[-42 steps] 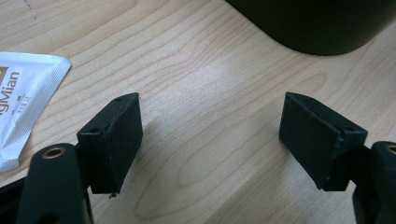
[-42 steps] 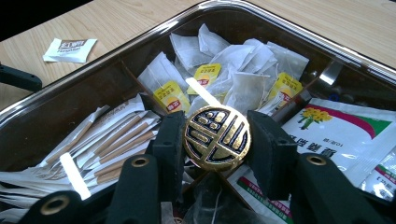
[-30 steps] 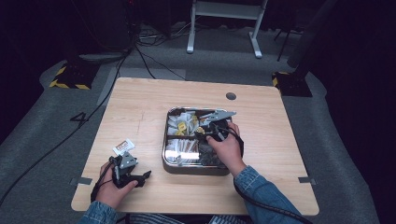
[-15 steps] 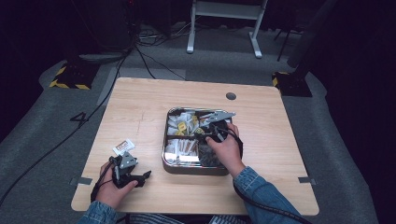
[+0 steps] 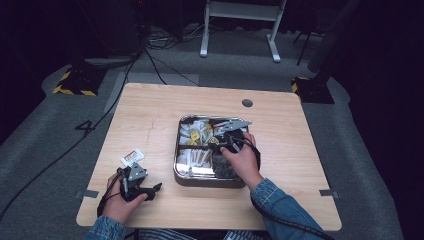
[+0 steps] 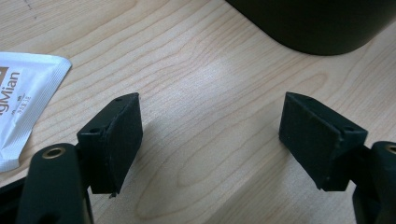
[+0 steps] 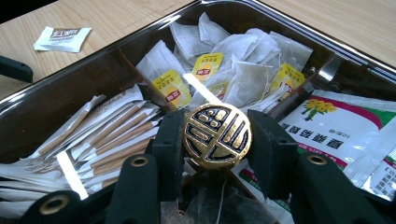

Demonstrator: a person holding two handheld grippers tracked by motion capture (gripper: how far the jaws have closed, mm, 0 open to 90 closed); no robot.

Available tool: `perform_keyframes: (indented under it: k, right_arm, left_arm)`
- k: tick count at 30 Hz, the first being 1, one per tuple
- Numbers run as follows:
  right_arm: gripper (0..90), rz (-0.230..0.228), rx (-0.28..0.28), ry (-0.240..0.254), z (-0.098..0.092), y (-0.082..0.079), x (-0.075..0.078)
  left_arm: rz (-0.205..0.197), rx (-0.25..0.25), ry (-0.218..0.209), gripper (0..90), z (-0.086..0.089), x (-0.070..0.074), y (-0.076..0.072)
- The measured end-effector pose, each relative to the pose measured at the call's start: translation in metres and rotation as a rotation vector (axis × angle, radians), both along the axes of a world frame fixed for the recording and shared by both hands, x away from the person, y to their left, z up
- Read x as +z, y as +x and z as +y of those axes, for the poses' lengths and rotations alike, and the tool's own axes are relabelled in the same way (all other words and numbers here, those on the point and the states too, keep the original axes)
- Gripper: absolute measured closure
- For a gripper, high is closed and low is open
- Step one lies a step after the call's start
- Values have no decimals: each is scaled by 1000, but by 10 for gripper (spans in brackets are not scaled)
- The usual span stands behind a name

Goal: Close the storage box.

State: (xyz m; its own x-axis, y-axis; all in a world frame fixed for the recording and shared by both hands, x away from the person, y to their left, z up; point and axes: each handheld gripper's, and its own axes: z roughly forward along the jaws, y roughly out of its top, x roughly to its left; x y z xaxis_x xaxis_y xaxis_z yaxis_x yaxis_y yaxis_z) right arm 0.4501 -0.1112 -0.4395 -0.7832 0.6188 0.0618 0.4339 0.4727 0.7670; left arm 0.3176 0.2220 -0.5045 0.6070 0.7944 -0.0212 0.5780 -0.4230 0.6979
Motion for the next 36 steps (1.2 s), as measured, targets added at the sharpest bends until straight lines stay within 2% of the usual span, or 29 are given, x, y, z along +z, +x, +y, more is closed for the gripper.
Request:
perform_keyframes:
  k: [3, 6, 10, 18, 23, 27, 36]
  right_arm:
    - [573, -6, 7, -2, 0, 0, 1]
    - [431, -22, -11, 16, -3, 1, 4]
    - [353, -29, -14, 35, -7, 2, 13]
    - [321, -64, -6, 29, -22, -4, 34]
    - [319, -67, -12, 22, -41, -10, 43]
    - [312, -66, -34, 27, -62, -14, 49]
    - [295, -54, -86, 30, -112, -27, 53]
  left_arm:
    - [0, 0, 0, 221, 0, 0, 0]
    - [0, 0, 0, 221, 0, 0, 0]
    - [0, 0, 0, 221, 0, 0, 0]
    - [-1, 2, -1, 221, 1, 0, -3]
    - [-3, 3, -2, 221, 3, 0, -5]
    - [2, 3, -3, 220, 4, 0, -6]
    - [-1, -6, -6, 220, 6, 0, -6]
